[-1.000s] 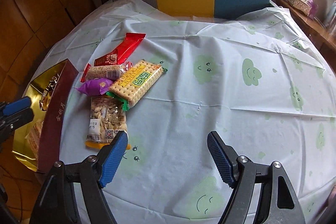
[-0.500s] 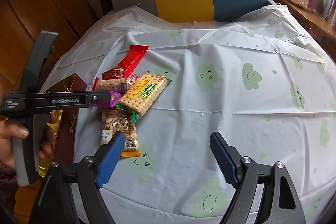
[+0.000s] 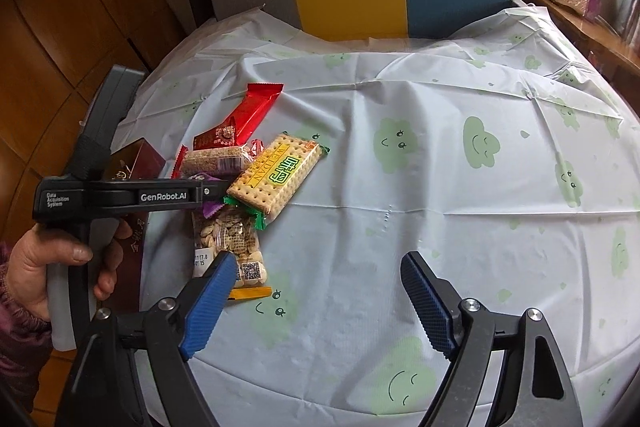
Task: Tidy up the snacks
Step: 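Grasp the purple candy packet with the left gripper and lift it, then grasp the WEIDAN cracker pack with the right gripper, then carry the purple candy packet into the gold box and release it with the left gripper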
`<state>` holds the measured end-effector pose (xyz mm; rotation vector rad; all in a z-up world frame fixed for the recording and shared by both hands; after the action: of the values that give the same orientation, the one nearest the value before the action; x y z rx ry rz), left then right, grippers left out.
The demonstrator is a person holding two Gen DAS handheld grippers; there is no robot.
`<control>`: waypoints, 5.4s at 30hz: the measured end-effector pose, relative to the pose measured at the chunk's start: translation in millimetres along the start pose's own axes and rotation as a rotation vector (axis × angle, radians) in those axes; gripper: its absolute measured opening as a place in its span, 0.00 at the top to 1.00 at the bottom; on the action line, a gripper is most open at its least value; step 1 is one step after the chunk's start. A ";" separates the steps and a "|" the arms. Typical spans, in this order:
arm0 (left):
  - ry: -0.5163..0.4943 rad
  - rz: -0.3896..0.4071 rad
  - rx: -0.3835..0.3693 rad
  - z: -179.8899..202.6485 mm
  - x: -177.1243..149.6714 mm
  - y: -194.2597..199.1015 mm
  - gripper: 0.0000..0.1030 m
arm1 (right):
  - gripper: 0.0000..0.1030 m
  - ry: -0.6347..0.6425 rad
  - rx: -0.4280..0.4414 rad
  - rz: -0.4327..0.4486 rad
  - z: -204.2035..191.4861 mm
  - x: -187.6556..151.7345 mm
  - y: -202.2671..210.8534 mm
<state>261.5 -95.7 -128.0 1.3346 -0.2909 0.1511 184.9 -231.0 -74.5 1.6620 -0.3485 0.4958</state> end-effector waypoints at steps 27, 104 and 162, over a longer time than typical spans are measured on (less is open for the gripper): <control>-0.350 0.275 -0.048 34.8 -192.5 44.7 0.51 | 0.18 -0.046 -0.019 -0.079 12.9 -19.1 -24.9; -0.035 0.497 -0.208 -26.9 -149.7 172.2 0.52 | 0.54 0.302 -0.123 -0.241 1.2 -53.4 -51.2; 0.370 0.487 0.135 -236.3 -52.8 143.5 0.30 | 0.54 0.321 -0.152 -0.234 -0.9 -51.9 -53.1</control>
<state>200.6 170.0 -58.0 1.3191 -0.2886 0.8292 166.6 -224.9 -146.1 1.4255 0.0439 0.5358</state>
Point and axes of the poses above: each gripper's, at about its wrist camera, not at the fingertips, and y roughly against the way its jaws point, z to its right, x to its top, the point moved 7 cm from there along -y, roughly the way its jaws point, and after that the axes turned 9 degrees about y, right-handed, at the moved point
